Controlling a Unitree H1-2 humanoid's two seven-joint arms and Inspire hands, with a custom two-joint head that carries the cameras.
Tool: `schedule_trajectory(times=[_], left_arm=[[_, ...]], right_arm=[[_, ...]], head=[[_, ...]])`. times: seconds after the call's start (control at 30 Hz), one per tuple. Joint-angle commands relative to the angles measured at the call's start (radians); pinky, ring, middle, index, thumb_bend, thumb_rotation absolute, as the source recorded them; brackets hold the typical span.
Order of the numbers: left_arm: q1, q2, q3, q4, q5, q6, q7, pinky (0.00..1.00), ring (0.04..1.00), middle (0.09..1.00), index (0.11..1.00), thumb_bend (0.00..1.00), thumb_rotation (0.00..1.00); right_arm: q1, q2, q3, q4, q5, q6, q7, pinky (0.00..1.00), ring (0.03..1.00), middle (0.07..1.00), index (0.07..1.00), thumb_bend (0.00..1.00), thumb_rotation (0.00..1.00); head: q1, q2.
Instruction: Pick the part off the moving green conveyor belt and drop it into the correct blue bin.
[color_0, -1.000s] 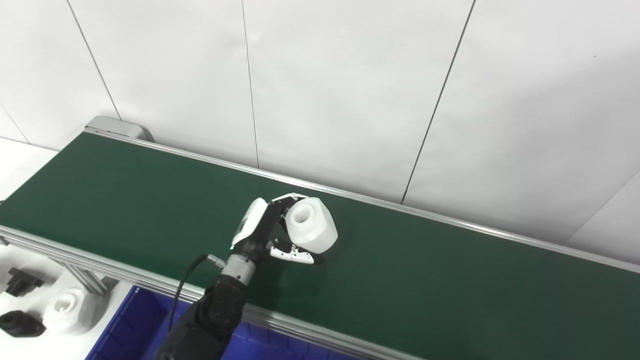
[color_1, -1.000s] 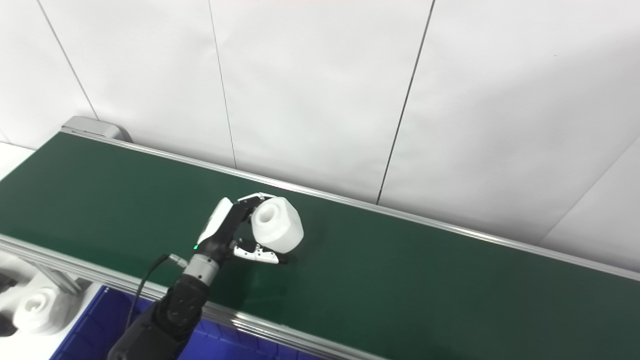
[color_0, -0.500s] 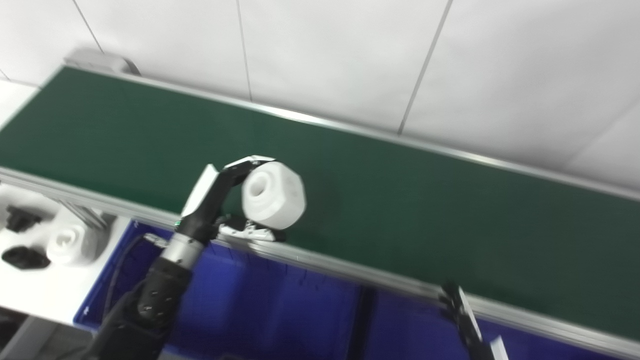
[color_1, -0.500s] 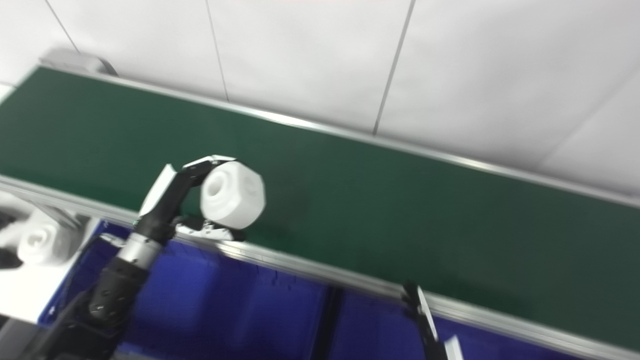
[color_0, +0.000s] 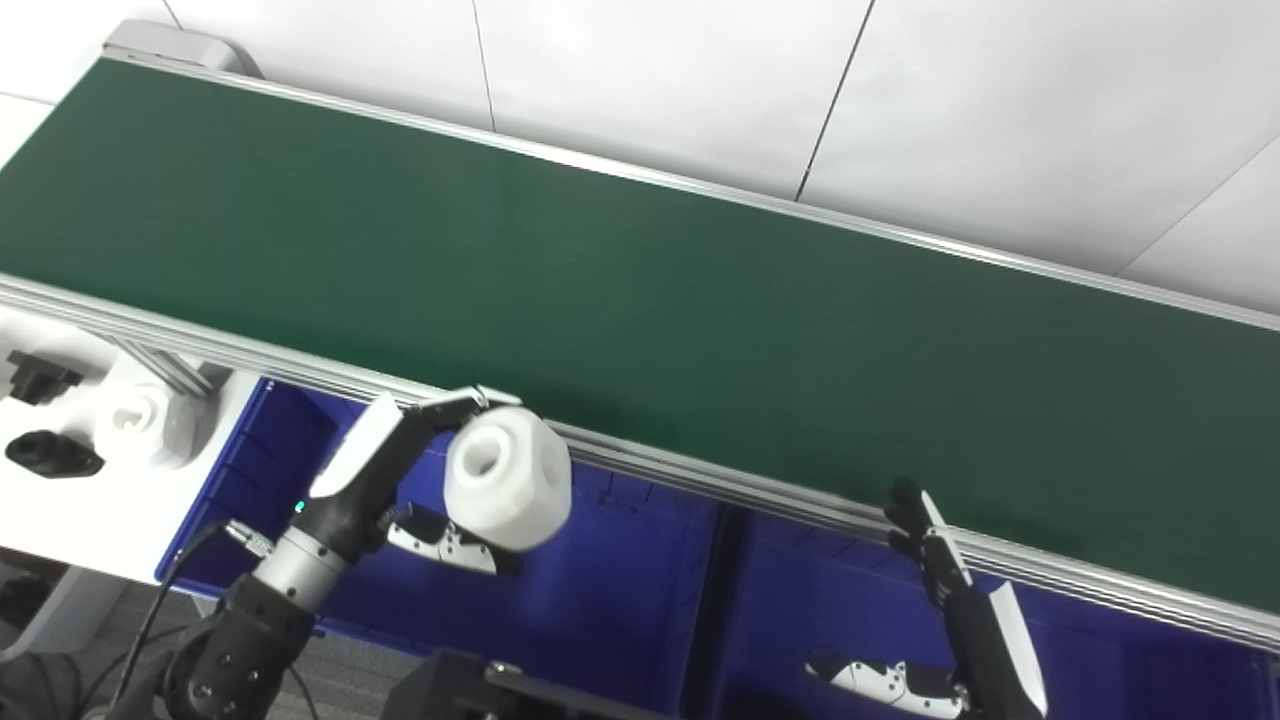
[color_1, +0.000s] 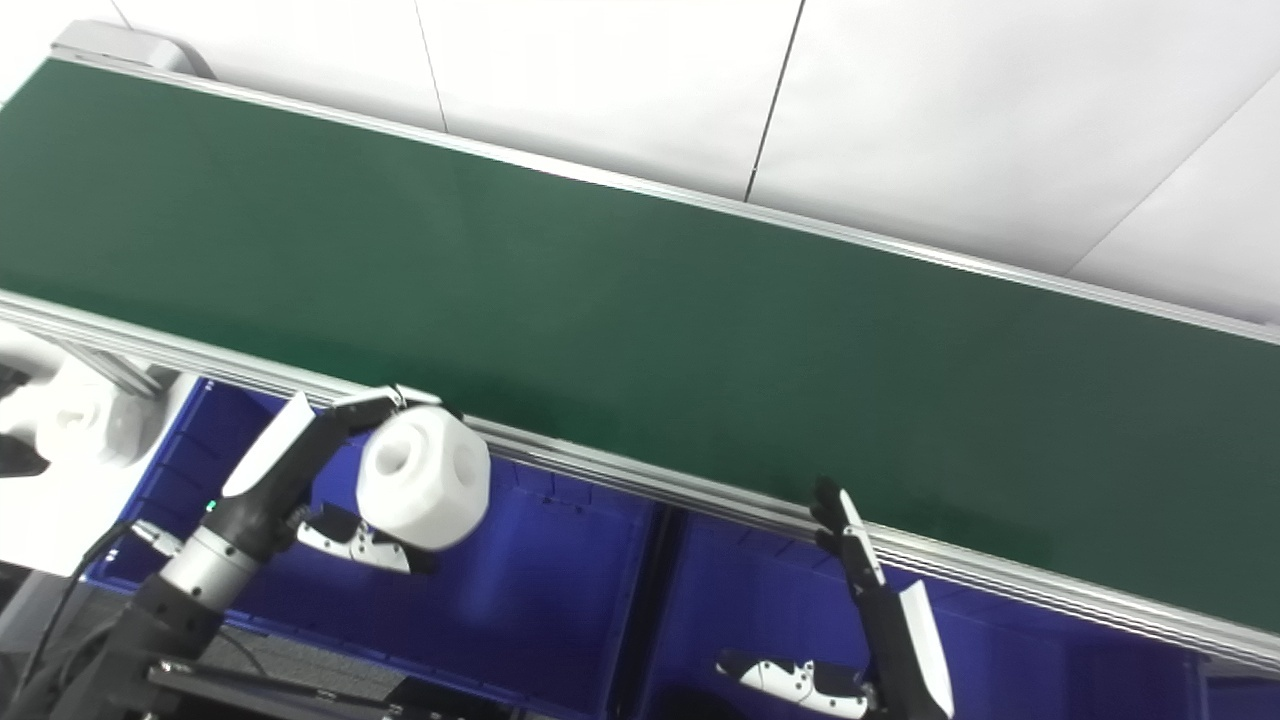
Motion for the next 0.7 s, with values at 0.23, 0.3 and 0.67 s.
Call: schedule_trajectory(times=[0.23,0.3,0.67], left_arm=[[-0.058,-0.053,-0.063,0.033,0.224,0.058,-0.008,0.54,0.492,0.519,0.458,0.5,0.0],[-0.088,-0.045,-0.084,0.048,0.239,0.11,-0.058,0.55,0.486,0.518,0.466,0.5,0.0],[-0.19,0.007,-0.268,-0.078,0.708,0.519,-0.472,0.99,0.93,0.921,0.891,0.79,0.97]], right_arm=[[-0.022,-0.025,-0.029,-0.011,0.026,-0.007,0.022,0.85,0.91,0.946,0.973,0.87,0.23],[-0.027,-0.027,-0.033,0.001,0.025,-0.018,0.022,0.83,0.899,0.938,0.969,0.87,0.23],[-0.049,-0.025,-0.034,0.03,0.018,-0.039,0.022,0.87,0.903,0.934,0.972,0.86,0.24]], head=[[0.021,-0.013],[0.027,-0.016],[0.036,-0.03]])
